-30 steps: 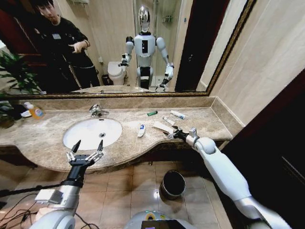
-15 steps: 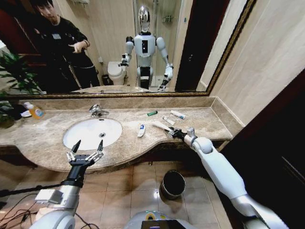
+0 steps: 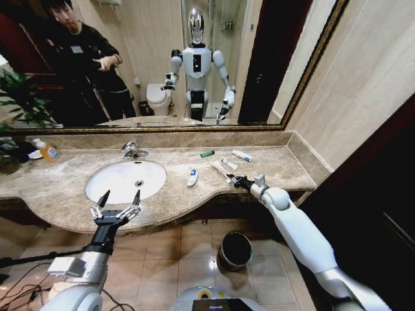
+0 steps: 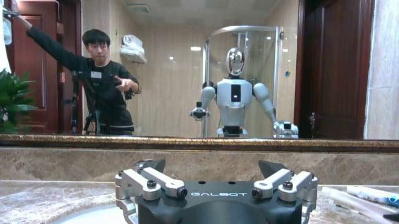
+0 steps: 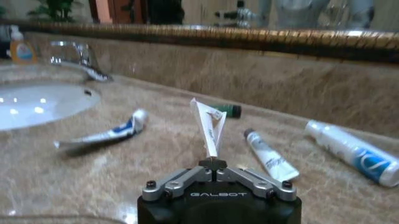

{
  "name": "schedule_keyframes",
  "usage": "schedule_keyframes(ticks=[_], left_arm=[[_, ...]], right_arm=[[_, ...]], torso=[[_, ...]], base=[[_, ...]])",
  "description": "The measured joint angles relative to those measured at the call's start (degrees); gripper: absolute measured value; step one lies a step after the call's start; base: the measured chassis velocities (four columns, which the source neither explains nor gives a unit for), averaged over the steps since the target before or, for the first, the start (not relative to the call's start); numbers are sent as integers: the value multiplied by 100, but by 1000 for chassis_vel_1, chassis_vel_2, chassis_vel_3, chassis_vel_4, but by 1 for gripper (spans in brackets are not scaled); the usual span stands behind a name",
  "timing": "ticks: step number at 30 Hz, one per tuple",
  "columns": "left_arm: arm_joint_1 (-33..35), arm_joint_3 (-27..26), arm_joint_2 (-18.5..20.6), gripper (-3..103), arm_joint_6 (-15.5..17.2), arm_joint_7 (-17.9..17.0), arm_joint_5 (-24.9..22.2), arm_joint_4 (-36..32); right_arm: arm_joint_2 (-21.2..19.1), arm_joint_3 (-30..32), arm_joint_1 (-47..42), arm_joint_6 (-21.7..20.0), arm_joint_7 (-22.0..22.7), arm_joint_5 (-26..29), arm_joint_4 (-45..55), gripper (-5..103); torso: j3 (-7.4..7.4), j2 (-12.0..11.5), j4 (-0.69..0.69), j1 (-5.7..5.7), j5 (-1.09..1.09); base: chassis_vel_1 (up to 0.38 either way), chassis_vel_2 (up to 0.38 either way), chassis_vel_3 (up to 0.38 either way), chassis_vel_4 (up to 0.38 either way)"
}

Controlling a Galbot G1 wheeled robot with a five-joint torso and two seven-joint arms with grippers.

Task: Pick up the trash from the sink and place it in the trash bin.

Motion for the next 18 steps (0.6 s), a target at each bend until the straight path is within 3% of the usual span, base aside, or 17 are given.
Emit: schedule_keyframes(ticks=[18], left_arm=[[0, 0, 0, 100, 0, 0, 0, 0]], right_arm=[[-517, 1192, -1685, -34, 8, 374, 1527, 0]], torso=[[0, 0, -1, 0, 1]], base=[[0, 0, 0, 0]])
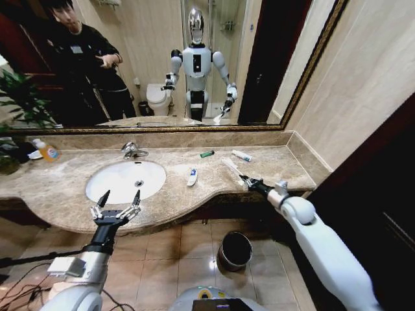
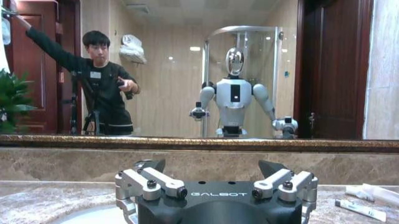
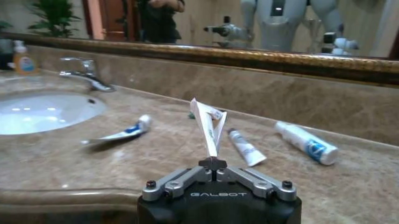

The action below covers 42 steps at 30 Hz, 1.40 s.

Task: Pick up the trash from the sink and place it in the trash bin.

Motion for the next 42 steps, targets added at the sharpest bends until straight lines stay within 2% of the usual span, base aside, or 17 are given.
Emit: schedule_keyframes(ticks=[6, 9, 11, 15, 16, 19, 22, 26, 33, 37, 40, 42], left_arm=[[0, 0, 0, 100, 0, 0, 0, 0], [0, 0, 0, 100, 0, 0, 0, 0], [0, 0, 0, 100, 0, 0, 0, 0], [0, 0, 0, 100, 0, 0, 0, 0], [0, 0, 0, 100, 0, 0, 0, 0], [0, 0, 0, 100, 0, 0, 0, 0], [0, 0, 0, 100, 0, 0, 0, 0], [0, 0, 0, 100, 0, 0, 0, 1], [0, 0, 0, 100, 0, 0, 0, 0], [0, 0, 0, 100, 0, 0, 0, 0], [0, 0, 0, 100, 0, 0, 0, 0], [0, 0, 0, 100, 0, 0, 0, 0]], right_arm=[[131, 373, -1102, 144, -136, -21, 571, 0], [205, 478, -1372, 245, -231, -27, 650, 0], [283, 718, -1807, 494, -488, -66, 704, 0], [300, 967, -2198, 680, -683, -84, 711, 0], [309, 1136, -2451, 838, -791, -85, 695, 0], [375, 1393, -2887, 1155, -899, -84, 532, 0], [477, 1439, -3013, 1295, -886, -115, 361, 0], [719, 1336, -3015, 1478, -650, -295, -23, 0], [1411, 917, -2566, 1654, 361, -1030, -1006, 0], [1679, 856, -2377, 1686, 438, -1378, -1313, 0], [2160, 829, -2073, 1667, 605, -1875, -1923, 0], [2238, 828, -2026, 1644, 631, -1939, -2047, 0]], torso=[[0, 0, -1, 0, 0], [0, 0, 0, 0, -1], [0, 0, 0, 0, 0], [0, 0, 0, 0, 0], [0, 0, 0, 0, -1], [0, 0, 0, 0, -1], [0, 0, -1, 0, -1], [0, 0, 0, 0, -2], [1, 0, 0, 0, 0], [1, 0, 0, 1, -2], [0, 0, 1, 1, -3], [0, 0, 0, 1, -1]], base=[[0, 0, 0, 0], [0, 0, 0, 0], [0, 0, 0, 0], [0, 0, 0, 0], [0, 0, 0, 0], [0, 0, 0, 0], [0, 0, 0, 0], [0, 0, 0, 0], [0, 0, 0, 0], [0, 0, 0, 0], [0, 0, 0, 0], [0, 0, 0, 0]])
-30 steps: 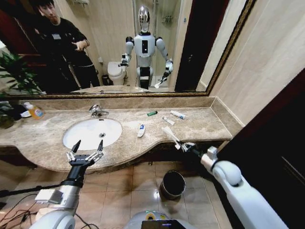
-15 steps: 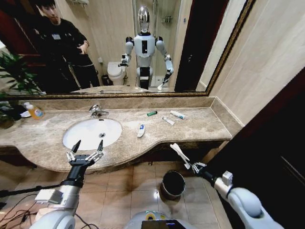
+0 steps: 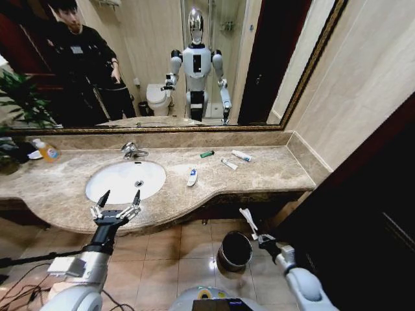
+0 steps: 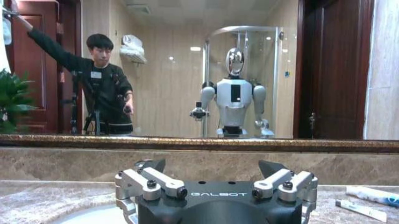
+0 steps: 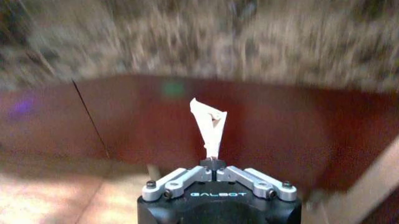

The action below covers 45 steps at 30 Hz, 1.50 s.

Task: Pick up the trash from the sink and place it in the trash bin.

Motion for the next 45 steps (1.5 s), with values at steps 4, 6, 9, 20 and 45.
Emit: schedule_keyframes(ticks=[4, 6, 9, 20, 45], left_arm=[[0, 0, 0, 100, 0, 0, 0, 0], [0, 0, 0, 100, 0, 0, 0, 0], [0, 0, 0, 100, 0, 0, 0, 0], [0, 0, 0, 100, 0, 0, 0, 0], [0, 0, 0, 100, 0, 0, 0, 0]], right_arm=[[511, 61, 389, -15, 271, -214, -1097, 0], [626, 74, 526, -13, 298, -225, -1439, 0], [698, 75, 592, -13, 270, -283, -1618, 0], [971, 79, 1061, 75, 395, -437, -2493, 0], [1023, 74, 1243, 361, 509, -555, -2911, 35]], torso=[[0, 0, 0, 0, 2], [0, 0, 0, 0, 0], [0, 0, -1, 0, 0], [0, 0, 0, 0, 1], [0, 0, 0, 0, 1]], base=[[0, 0, 0, 0], [0, 0, 0, 0], [0, 0, 0, 0], [0, 0, 0, 0], [0, 0, 0, 0]])
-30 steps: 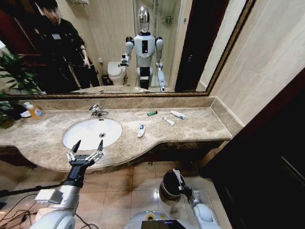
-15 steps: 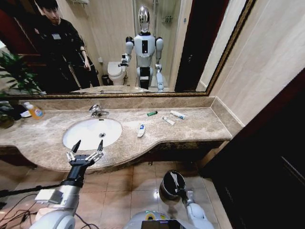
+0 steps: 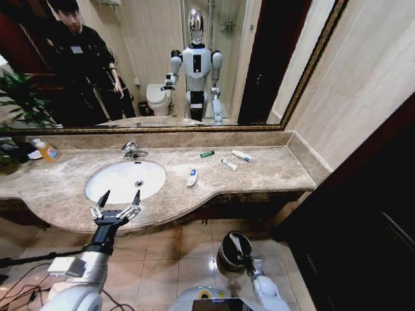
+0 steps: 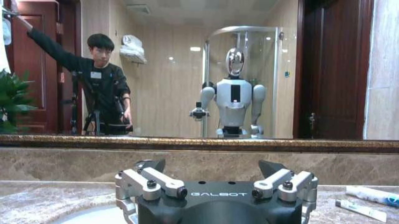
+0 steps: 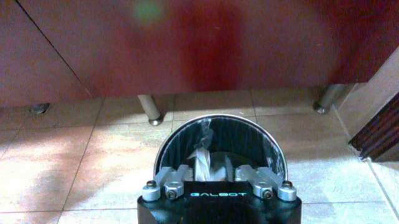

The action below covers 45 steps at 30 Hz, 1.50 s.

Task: Pick up the trash from the sink and place it in the trash bin.

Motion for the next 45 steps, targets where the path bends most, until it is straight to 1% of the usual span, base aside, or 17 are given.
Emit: schedule_keyframes(ticks=[3, 6, 7, 11, 13, 15, 16, 18, 27, 31, 34, 36, 37, 39, 40, 43, 45], left_arm=[[0, 0, 0, 100, 0, 0, 0, 0], [0, 0, 0, 100, 0, 0, 0, 0], [0, 0, 0, 100, 0, 0, 0, 0], [0, 0, 0, 100, 0, 0, 0, 0], [0, 0, 0, 100, 0, 0, 0, 0], [0, 0, 0, 100, 0, 0, 0, 0], [0, 0, 0, 100, 0, 0, 0, 0], [0, 0, 0, 100, 0, 0, 0, 0], [0, 0, 0, 100, 0, 0, 0, 0], [0, 0, 0, 100, 0, 0, 0, 0], [0, 0, 0, 100, 0, 0, 0, 0], [0, 0, 0, 100, 0, 0, 0, 0], [0, 0, 0, 100, 0, 0, 0, 0], [0, 0, 1, 100, 0, 0, 0, 0], [0, 0, 1, 100, 0, 0, 0, 0], [0, 0, 0, 100, 0, 0, 0, 0], [0, 0, 0, 100, 0, 0, 0, 0]], right_arm=[[-2, 5, -12, 12, 9, -2, 9, 41], [-3, 8, -26, 22, 22, -2, 20, 57], [-3, 8, -26, 22, 22, -2, 20, 57], [1, 10, -32, 41, 25, 4, 15, 79], [1, 11, -32, 42, 26, 5, 11, 79], [2, 11, -35, 50, 26, 8, 2, 90], [2, 11, -35, 50, 26, 8, 2, 90], [10, 11, -44, 65, 26, 10, 3, 98], [48, 9, -45, 66, 70, 42, 43, 100], [25, -10, -154, 43, 113, 93, 306, 100], [-116, -88, -435, -257, 459, 386, 1036, 100], [-162, -116, -516, -247, 600, 480, 1251, 100], [-210, -127, -584, -163, 701, 508, 1422, 100], [-356, -116, -740, 211, 750, 645, 1769, 100], [-356, -116, -740, 211, 750, 645, 1769, 100], [-622, -62, -1076, 475, 696, 1087, 2518, 100], [-695, -32, -1171, 510, 664, 1200, 2733, 100]], torso=[[0, 0, 0, 0, 0], [0, 0, 0, 0, 0], [0, 0, 0, 0, 0], [0, 0, 0, 0, 0], [0, 0, 0, 0, 0], [0, 0, 0, 0, 0], [0, 0, 0, 0, 0], [0, 0, 0, 0, 0], [0, 0, 0, 0, 0], [0, 0, 0, 0, 1], [0, 0, 0, 0, 0], [0, 0, 0, 0, 0], [0, 0, 0, 0, 1], [0, 0, 0, 0, 1], [0, 0, 0, 0, 1], [0, 0, 0, 0, 2], [0, 0, 0, 0, 1]], base=[[0, 0, 0, 0], [0, 0, 0, 0], [0, 0, 0, 0], [0, 0, 0, 0], [0, 0, 0, 0], [0, 0, 0, 0], [0, 0, 0, 0], [0, 0, 0, 0], [0, 0, 0, 0], [0, 0, 0, 0], [0, 0, 0, 0], [0, 0, 0, 0], [0, 0, 0, 0], [0, 0, 0, 0], [0, 0, 0, 0], [0, 0, 0, 0], [0, 0, 0, 0]])
